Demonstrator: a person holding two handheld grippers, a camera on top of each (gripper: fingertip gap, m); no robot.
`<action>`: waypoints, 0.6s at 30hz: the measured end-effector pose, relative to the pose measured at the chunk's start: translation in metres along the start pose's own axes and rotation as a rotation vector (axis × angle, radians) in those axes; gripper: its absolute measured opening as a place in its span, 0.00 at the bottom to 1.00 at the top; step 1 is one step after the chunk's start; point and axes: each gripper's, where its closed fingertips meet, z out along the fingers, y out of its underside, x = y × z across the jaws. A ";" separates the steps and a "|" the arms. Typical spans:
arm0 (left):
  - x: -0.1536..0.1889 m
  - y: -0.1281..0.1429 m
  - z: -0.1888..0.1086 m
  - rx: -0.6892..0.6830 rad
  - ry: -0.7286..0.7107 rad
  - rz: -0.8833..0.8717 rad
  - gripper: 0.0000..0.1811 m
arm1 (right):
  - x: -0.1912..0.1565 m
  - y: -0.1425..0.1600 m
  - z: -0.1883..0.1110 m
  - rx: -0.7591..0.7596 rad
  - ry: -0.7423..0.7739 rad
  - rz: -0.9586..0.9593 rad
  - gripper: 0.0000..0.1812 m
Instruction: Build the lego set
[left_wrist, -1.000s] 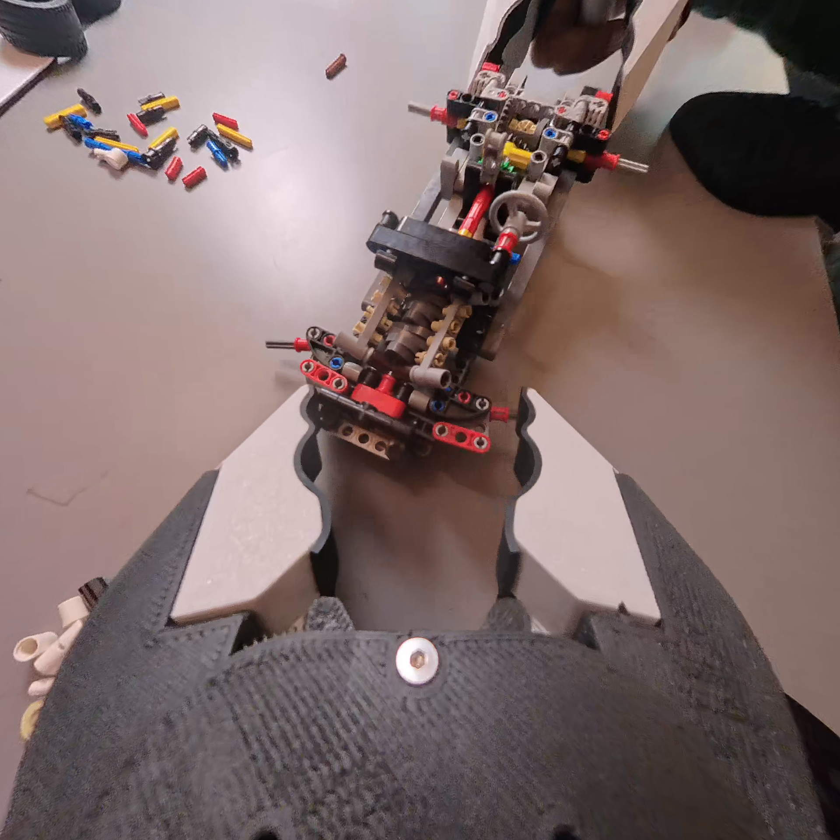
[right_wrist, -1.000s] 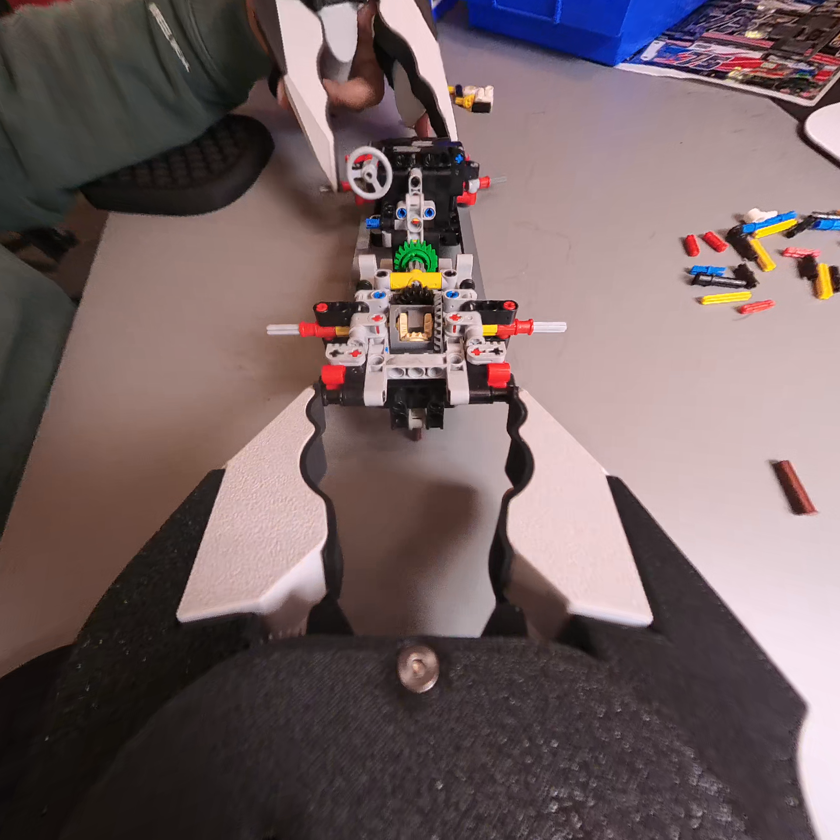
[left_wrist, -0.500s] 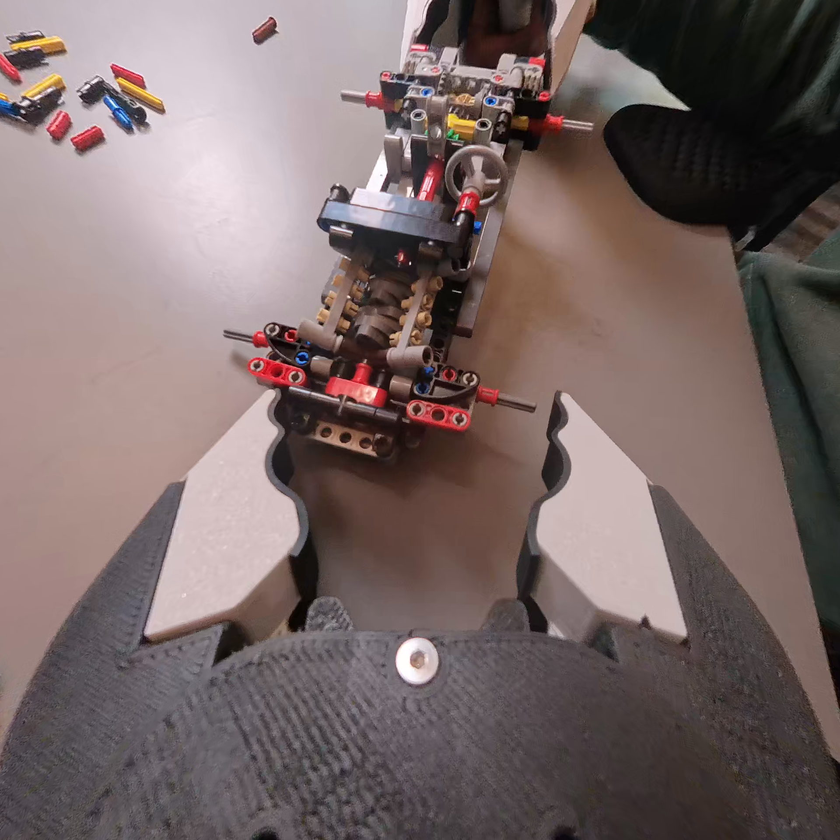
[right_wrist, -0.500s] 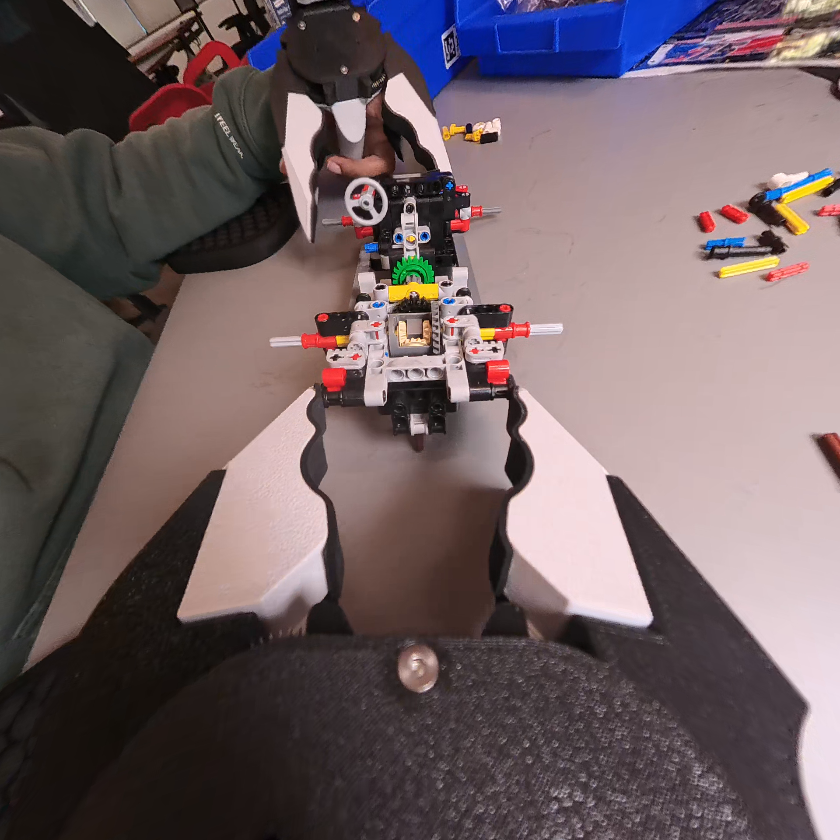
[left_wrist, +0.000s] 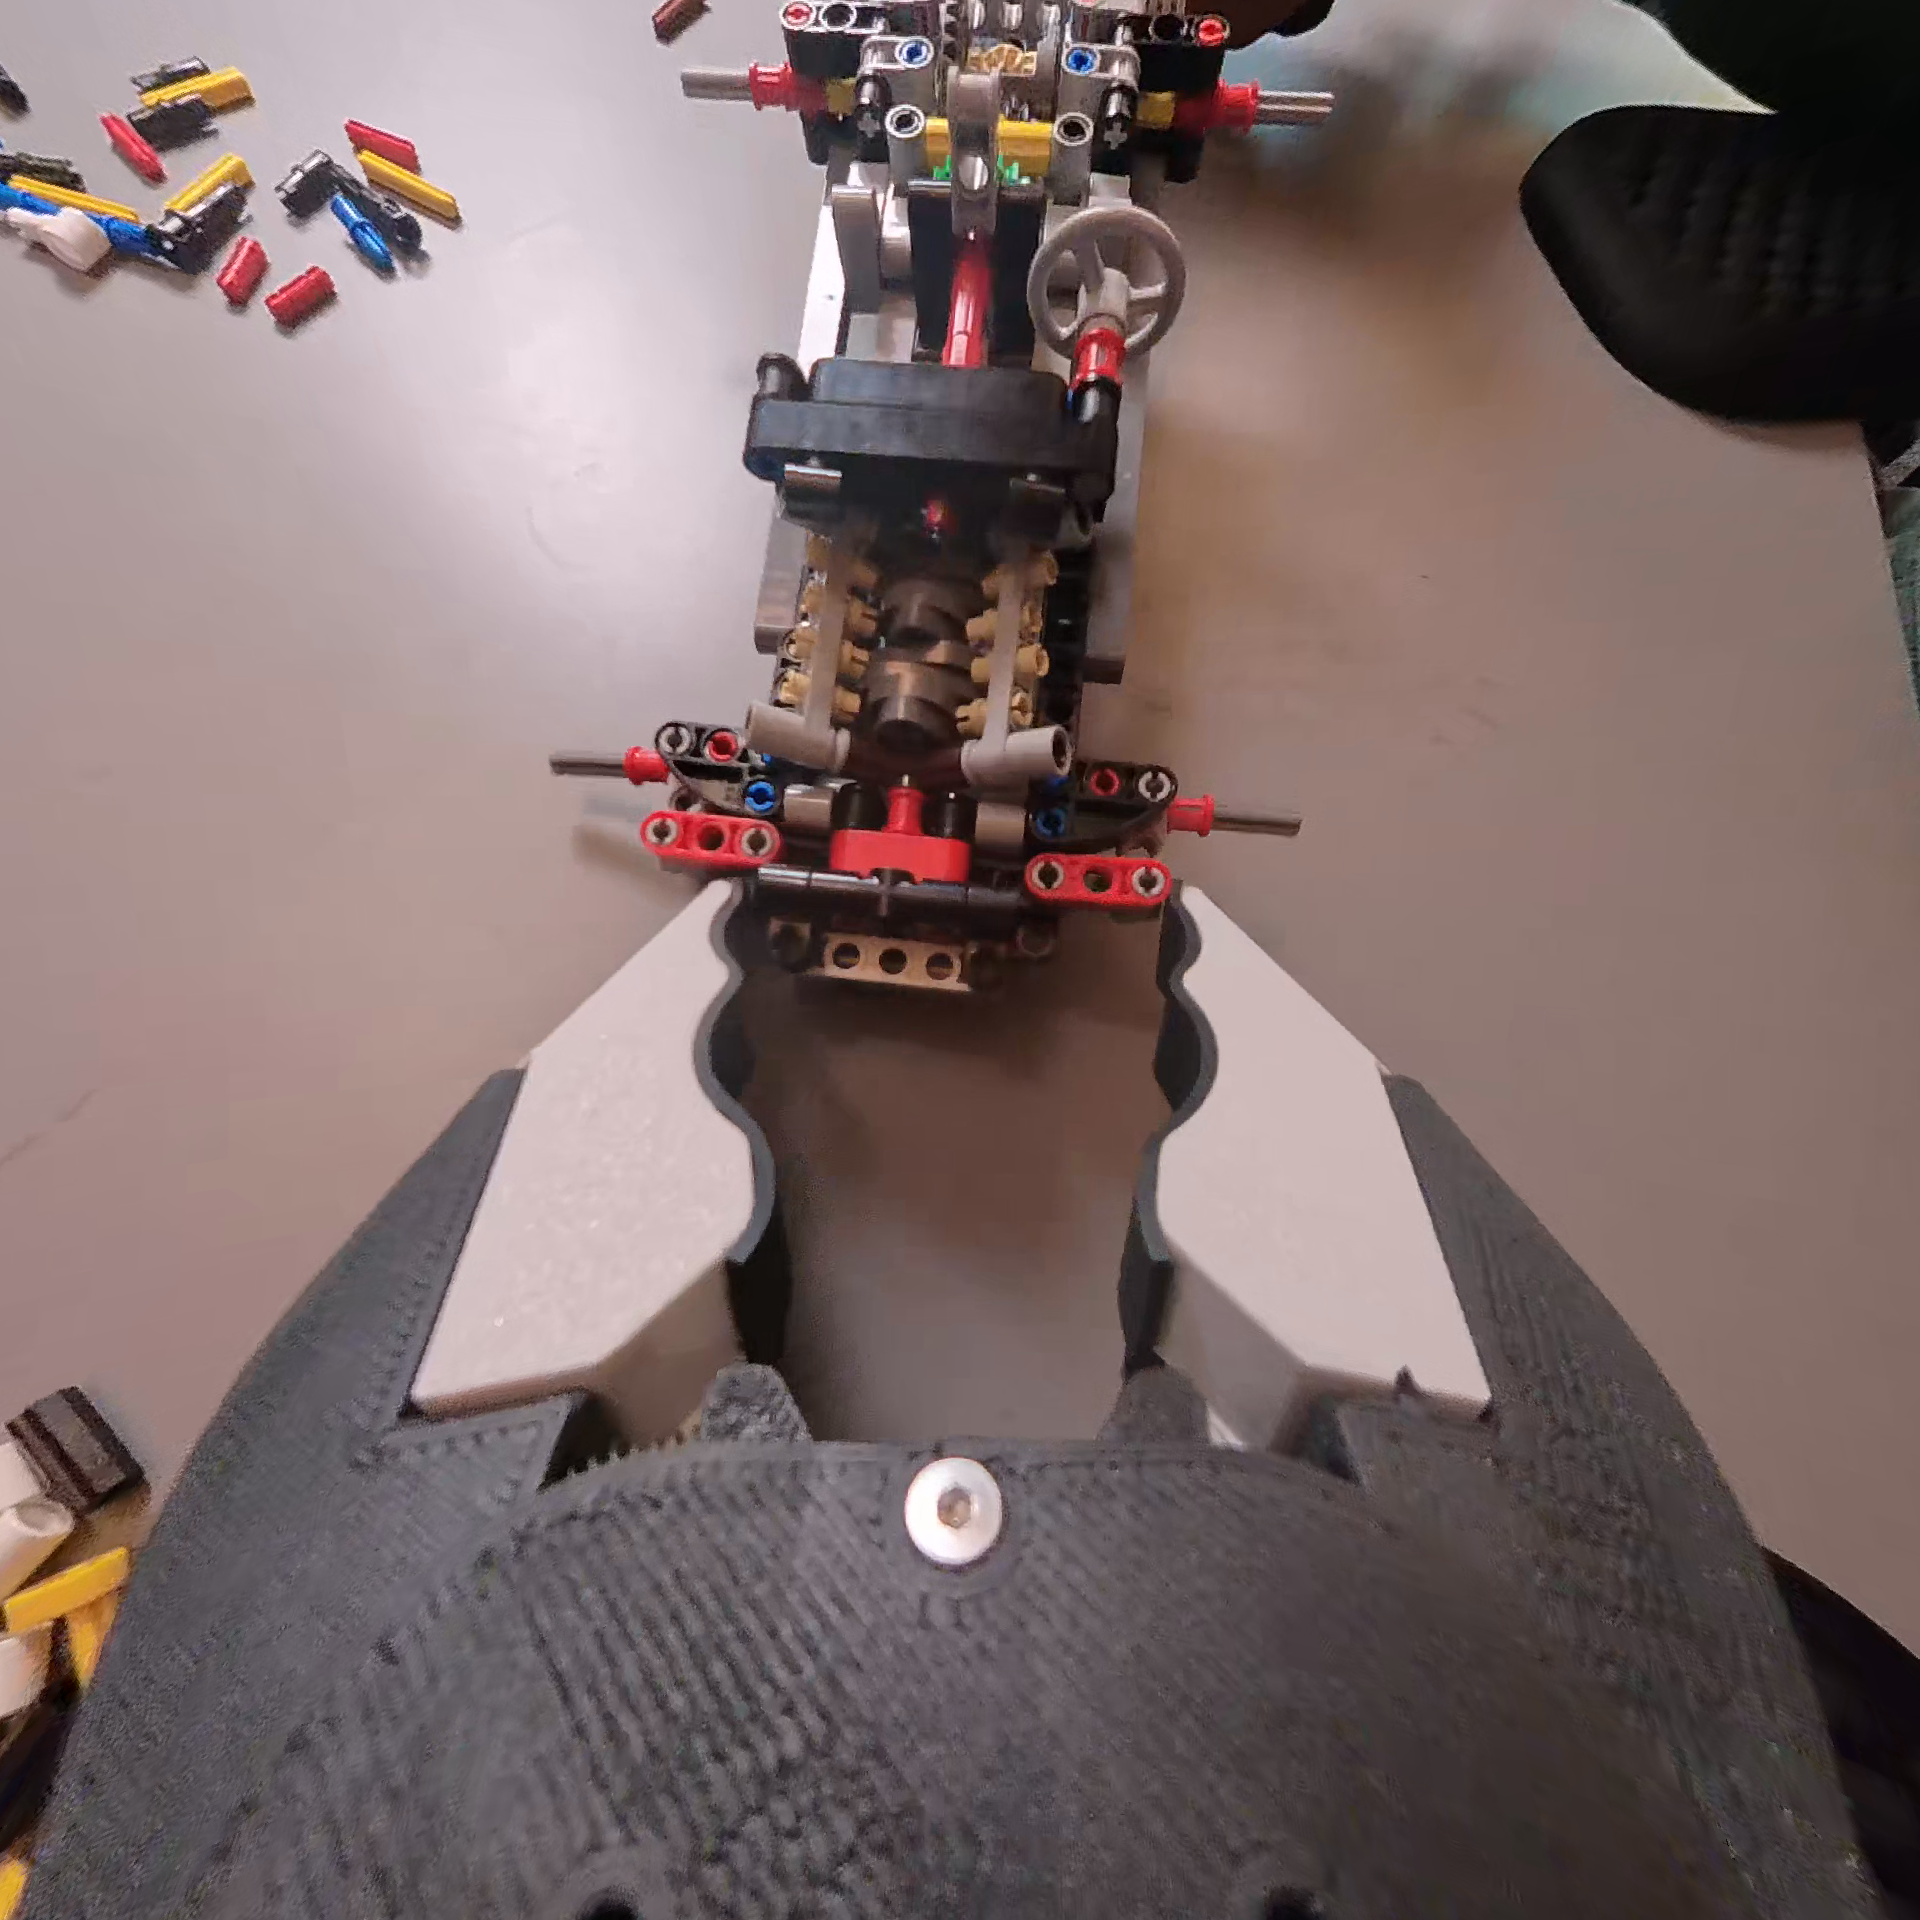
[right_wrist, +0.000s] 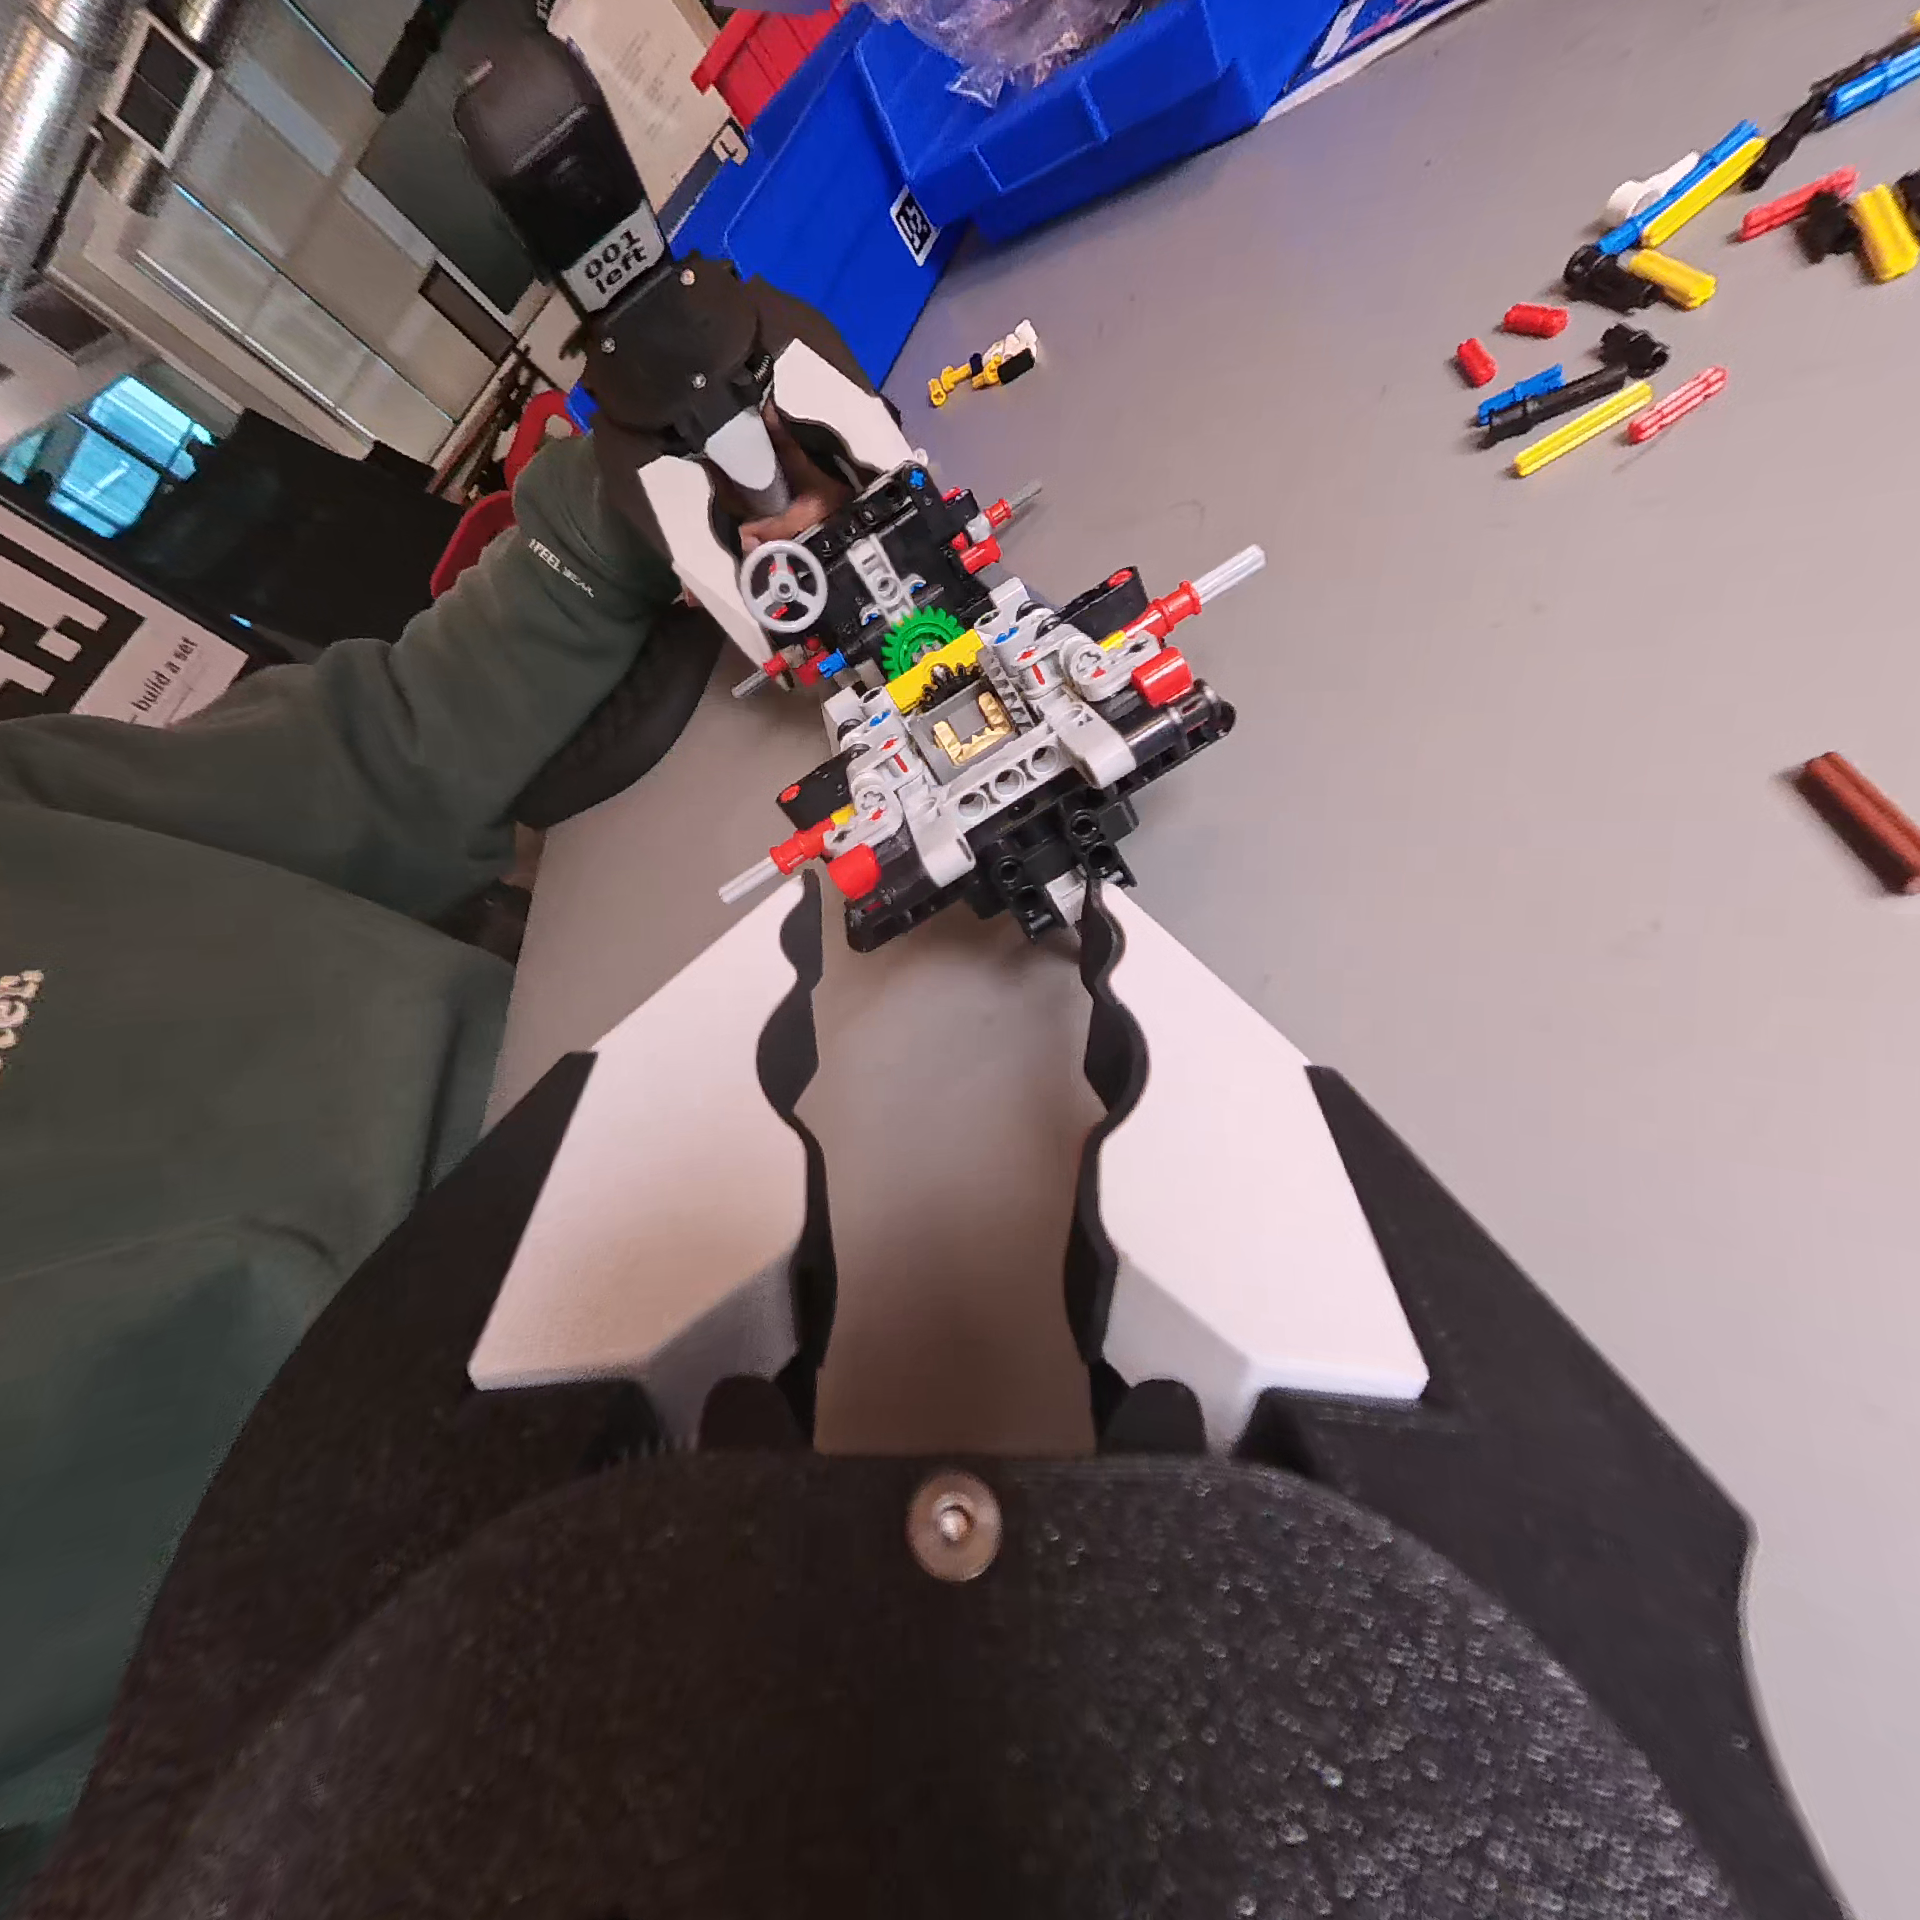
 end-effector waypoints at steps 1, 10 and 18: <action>-0.001 0.000 0.000 -0.001 -0.009 0.005 0.41 | -0.002 0.000 -0.002 0.001 0.002 -0.032 0.26; -0.004 0.000 0.003 -0.030 -0.091 0.125 0.39 | -0.008 -0.001 -0.001 -0.037 0.137 -0.314 0.20; -0.007 0.010 0.002 -0.064 -0.111 0.145 0.43 | -0.013 0.008 -0.001 -0.038 0.167 -0.479 0.14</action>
